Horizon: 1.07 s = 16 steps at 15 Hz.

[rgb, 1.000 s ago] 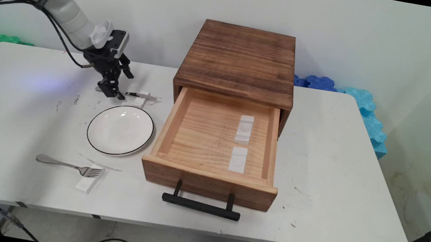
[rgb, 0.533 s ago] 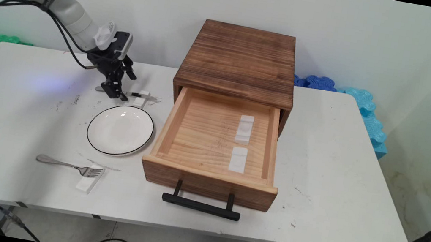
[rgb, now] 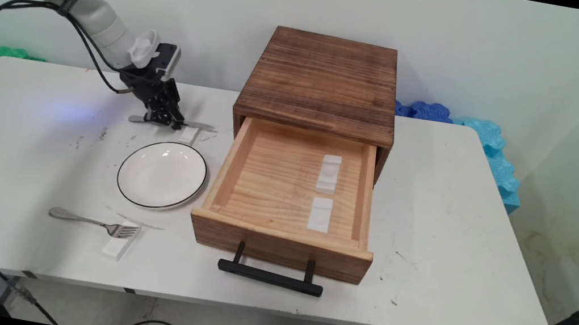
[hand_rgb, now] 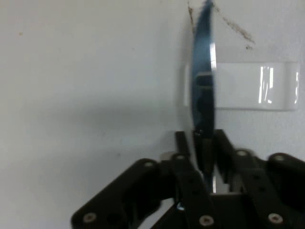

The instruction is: Place the picked object into the drawer

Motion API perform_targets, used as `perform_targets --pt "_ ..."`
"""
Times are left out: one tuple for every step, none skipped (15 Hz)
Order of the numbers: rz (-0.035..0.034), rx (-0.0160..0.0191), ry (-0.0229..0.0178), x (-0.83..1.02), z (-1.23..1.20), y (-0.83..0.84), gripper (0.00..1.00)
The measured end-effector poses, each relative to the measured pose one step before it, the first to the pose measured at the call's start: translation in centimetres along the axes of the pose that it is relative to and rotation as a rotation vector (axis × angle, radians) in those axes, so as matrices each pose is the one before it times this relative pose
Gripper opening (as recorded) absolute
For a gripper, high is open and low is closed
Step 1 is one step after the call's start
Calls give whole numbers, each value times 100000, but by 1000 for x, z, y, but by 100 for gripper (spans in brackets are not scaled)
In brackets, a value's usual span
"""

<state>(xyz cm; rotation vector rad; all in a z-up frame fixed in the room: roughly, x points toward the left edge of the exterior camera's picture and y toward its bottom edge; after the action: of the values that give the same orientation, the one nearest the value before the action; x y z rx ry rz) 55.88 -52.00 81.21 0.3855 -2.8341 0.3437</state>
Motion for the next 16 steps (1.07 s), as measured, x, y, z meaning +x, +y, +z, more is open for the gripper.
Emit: perform_targets --pt "-79 -112 63 40 17 28 0" --pt "-59 -139 81 70 13 25 0" --pt "-131 -92 37 15 -20 47 0" --pt "-141 -104 75 31 -28 52 0" --pt "-190 -69 94 35 -55 46 0" --pt "-174 -37 76 34 -44 23 0" --pt "-157 24 53 21 -61 19 0" --pt "-311 103 67 14 -128 30 0" --pt "-224 106 42 11 -97 17 0" --pt "-428 290 19 -4 -210 24 0" --pt "-623 406 32 14 -287 37 0" --pt "-783 528 38 23 -352 39 0" --pt "-960 560 -18 12 -384 75 0" --pt "-1249 664 -20 -7 -490 118 0" --pt "-1259 710 31 20 -557 140 0" --pt "-1063 558 94 25 -528 166 0"
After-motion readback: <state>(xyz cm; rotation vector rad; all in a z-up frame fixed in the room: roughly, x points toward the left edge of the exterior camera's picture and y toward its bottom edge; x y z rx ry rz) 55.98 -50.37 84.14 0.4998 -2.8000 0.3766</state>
